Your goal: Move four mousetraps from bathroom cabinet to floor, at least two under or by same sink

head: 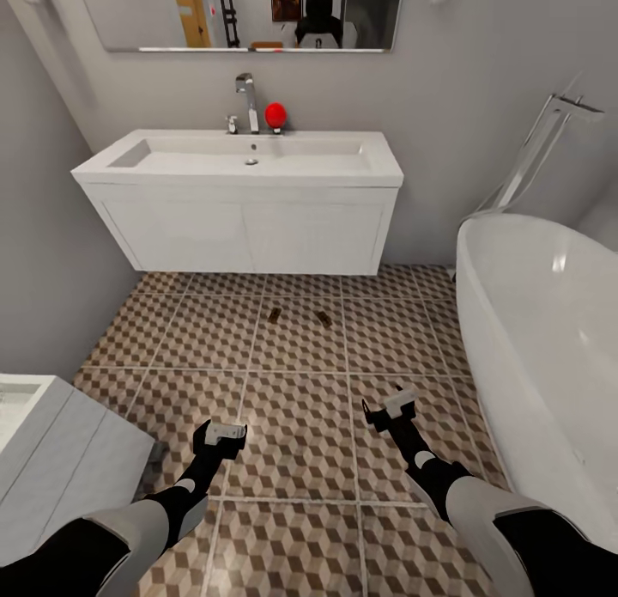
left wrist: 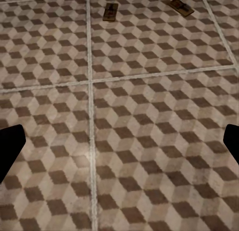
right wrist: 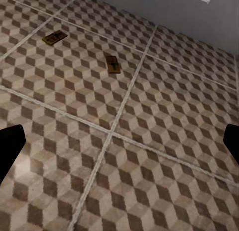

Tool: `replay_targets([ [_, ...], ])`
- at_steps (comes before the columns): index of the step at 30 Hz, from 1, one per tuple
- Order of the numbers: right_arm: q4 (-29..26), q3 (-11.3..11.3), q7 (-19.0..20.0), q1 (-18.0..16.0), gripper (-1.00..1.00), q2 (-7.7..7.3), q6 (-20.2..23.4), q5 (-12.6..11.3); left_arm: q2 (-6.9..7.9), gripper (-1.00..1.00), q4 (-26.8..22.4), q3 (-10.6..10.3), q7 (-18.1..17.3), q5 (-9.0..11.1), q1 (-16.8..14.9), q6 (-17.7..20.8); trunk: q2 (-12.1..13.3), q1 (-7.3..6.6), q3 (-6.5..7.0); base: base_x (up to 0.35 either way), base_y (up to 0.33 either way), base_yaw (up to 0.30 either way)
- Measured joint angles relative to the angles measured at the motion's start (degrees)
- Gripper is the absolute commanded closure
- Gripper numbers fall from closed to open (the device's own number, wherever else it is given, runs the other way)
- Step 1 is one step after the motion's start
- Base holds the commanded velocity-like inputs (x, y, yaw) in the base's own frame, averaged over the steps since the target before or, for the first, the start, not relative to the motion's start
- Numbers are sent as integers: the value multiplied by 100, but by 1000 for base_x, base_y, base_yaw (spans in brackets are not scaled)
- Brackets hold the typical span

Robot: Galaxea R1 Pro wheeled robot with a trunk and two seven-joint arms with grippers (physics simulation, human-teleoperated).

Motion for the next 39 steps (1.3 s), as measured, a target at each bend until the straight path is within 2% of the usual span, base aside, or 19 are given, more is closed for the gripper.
replay_targets([
  [39, 9, 0, 0, 1, -100, 53, 8, 0, -9, -100, 0, 0, 0, 0, 19, 5, 1565, -857, 700, 0, 0, 0],
])
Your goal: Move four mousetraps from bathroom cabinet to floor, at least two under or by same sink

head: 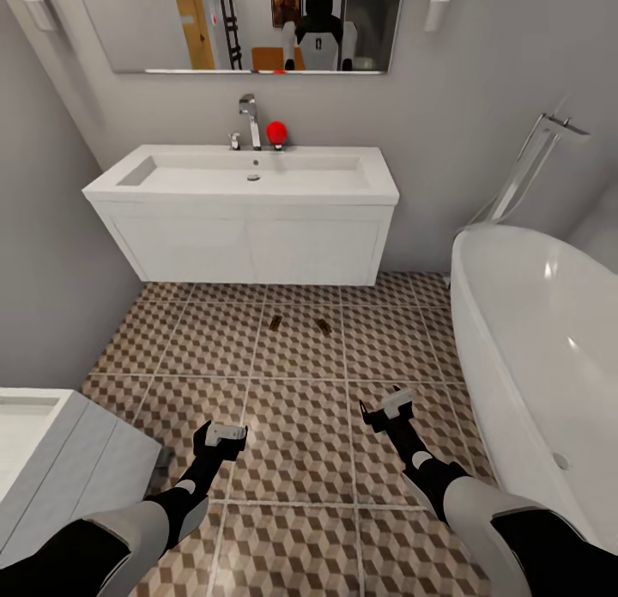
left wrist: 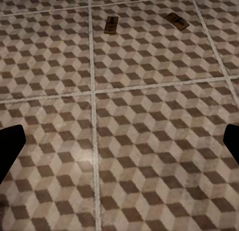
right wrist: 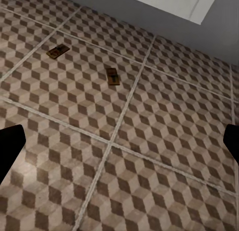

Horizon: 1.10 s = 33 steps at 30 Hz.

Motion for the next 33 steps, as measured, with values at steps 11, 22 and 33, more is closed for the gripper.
replay_targets([
  [11, 0, 0, 0, 2, -100, 2, 0, 0, 0, -100, 0, 0, 0, 0, 2, 7, 441, -242, 198, 0, 0, 0],
  [22, 0, 0, 0, 7, -100, 8, 4, 0, 0, -100, 0, 0, 0, 0, 2, 9, 883, -483, 395, 0, 0, 0],
  [33, 5, 0, 0, 2, -100, 9, 9, 0, -3, -100, 0, 0, 0, 0, 2, 13, 1324, -725, 593, 0, 0, 0],
])
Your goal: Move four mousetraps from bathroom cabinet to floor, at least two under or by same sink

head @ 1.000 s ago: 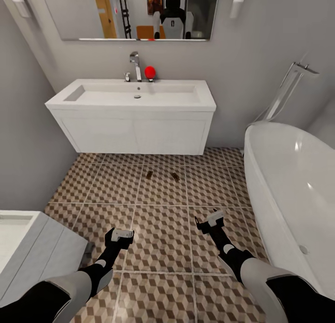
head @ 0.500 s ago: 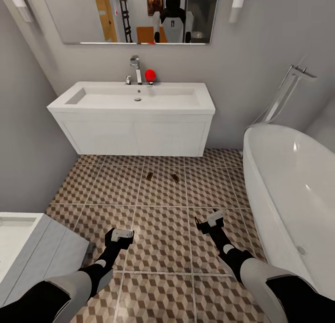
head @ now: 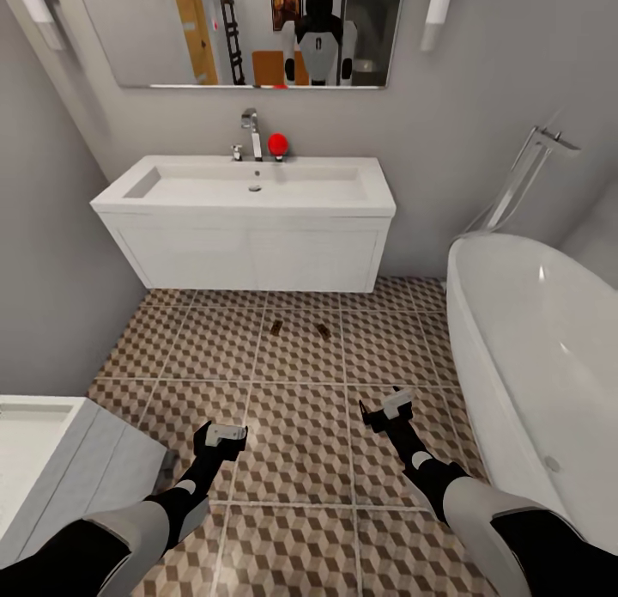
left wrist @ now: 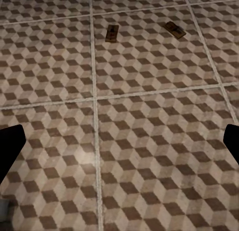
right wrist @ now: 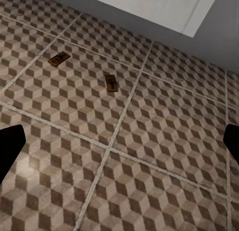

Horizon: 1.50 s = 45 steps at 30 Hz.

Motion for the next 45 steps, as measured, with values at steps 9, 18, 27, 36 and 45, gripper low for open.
replay_targets([
  [9, 2, 0, 0, 0, -100, 0, 0, 0, -28, -100, 0, 0, 0, 0, 0, 4, 361, -198, 162, 0, 0, 0],
  [18, 4, 0, 0, 4, -100, 0, 0, 0, -32, -100, 0, 0, 0, 0, 0, 5, 722, -396, 323, 0, 0, 0],
  [27, 4, 1, 4, 3, -100, 0, 7, 0, -32, -100, 0, 0, 0, 0, 0, 5, 1084, -593, 485, 0, 0, 0],
  [36, 4, 0, 6, 0, -100, 0, 9, 0, -32, -100, 0, 0, 0, 0, 0, 5, 1445, -791, 647, 0, 0, 0],
  [45, 4, 0, 9, 5, -100, 0, 9, 0, -32, -100, 0, 0, 0, 0, 0, 5, 1806, -989, 809, 0, 0, 0],
])
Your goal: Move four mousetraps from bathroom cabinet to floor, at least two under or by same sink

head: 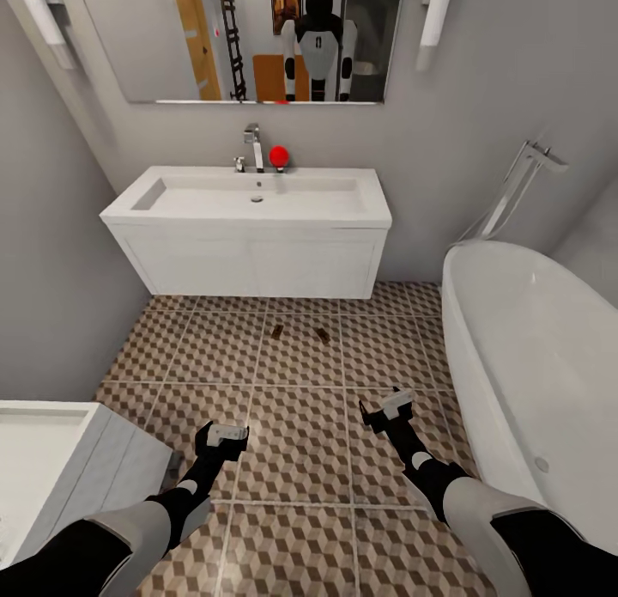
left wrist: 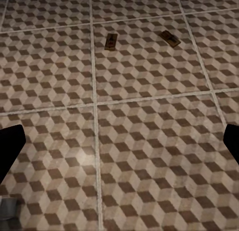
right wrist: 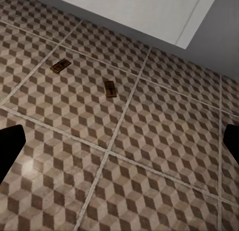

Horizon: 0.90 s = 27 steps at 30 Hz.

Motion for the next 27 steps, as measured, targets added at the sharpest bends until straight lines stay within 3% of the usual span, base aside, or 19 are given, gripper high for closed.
replay_targets([
  [27, 0, 0, 0, -1, -100, 9, 0, 0, -7, -100, 0, 0, 0, 0, 0, 0, 1084, -594, 486, 0, 0, 0],
])
